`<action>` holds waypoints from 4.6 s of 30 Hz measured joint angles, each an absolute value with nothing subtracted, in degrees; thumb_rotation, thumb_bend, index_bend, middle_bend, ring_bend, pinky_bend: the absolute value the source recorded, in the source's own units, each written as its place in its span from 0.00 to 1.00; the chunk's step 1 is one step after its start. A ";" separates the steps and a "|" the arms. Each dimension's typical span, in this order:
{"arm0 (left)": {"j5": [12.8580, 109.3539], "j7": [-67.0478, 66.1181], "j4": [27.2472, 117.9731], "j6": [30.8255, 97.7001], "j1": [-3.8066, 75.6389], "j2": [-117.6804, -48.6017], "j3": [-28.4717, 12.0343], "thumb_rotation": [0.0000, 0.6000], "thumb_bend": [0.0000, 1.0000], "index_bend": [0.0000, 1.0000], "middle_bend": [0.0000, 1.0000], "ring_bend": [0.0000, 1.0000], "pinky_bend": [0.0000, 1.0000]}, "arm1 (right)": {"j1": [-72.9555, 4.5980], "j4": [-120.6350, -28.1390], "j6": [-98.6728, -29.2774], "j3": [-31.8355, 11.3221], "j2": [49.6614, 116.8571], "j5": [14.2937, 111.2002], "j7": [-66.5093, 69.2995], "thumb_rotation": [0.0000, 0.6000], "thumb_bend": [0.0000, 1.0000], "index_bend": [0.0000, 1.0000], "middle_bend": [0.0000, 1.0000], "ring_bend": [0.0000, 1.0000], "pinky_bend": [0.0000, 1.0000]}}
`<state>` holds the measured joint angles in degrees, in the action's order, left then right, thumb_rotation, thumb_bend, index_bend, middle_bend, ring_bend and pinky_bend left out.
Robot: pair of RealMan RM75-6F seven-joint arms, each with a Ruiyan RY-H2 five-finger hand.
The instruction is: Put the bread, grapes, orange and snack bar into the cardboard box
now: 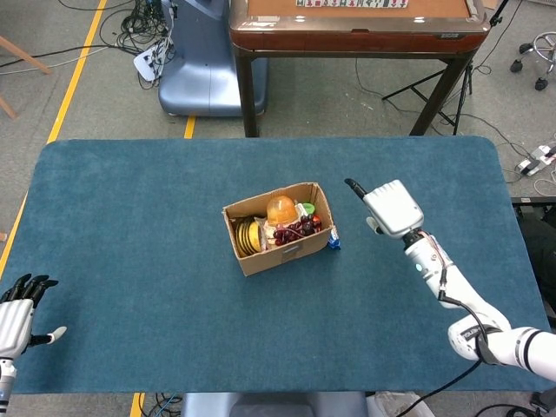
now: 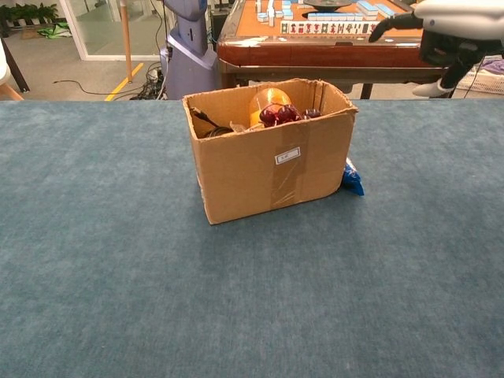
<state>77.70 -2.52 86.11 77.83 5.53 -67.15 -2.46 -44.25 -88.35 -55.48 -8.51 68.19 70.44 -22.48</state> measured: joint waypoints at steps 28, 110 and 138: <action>77.43 -2.68 85.99 78.09 5.16 -67.20 -2.44 1.00 0.00 0.23 0.17 0.08 0.18 | -46.70 -75.38 -42.47 -3.87 80.41 68.96 -22.27 1.00 0.96 0.21 1.00 1.00 0.96; 76.46 -4.03 85.76 76.97 5.31 -67.69 -2.35 1.00 0.00 0.24 0.17 0.08 0.18 | -49.64 -65.82 -46.93 3.20 81.74 76.98 -35.68 1.00 0.00 0.28 1.00 1.00 0.96; 76.49 -3.71 85.88 77.35 4.93 -67.56 -2.30 1.00 0.00 0.24 0.17 0.08 0.18 | -50.83 -53.82 -41.69 1.01 91.22 80.43 -31.44 1.00 0.00 0.36 1.00 1.00 0.96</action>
<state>76.49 -3.71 85.88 77.35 4.93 -67.56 -2.30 -50.83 -53.82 -41.69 1.01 91.22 80.43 -31.44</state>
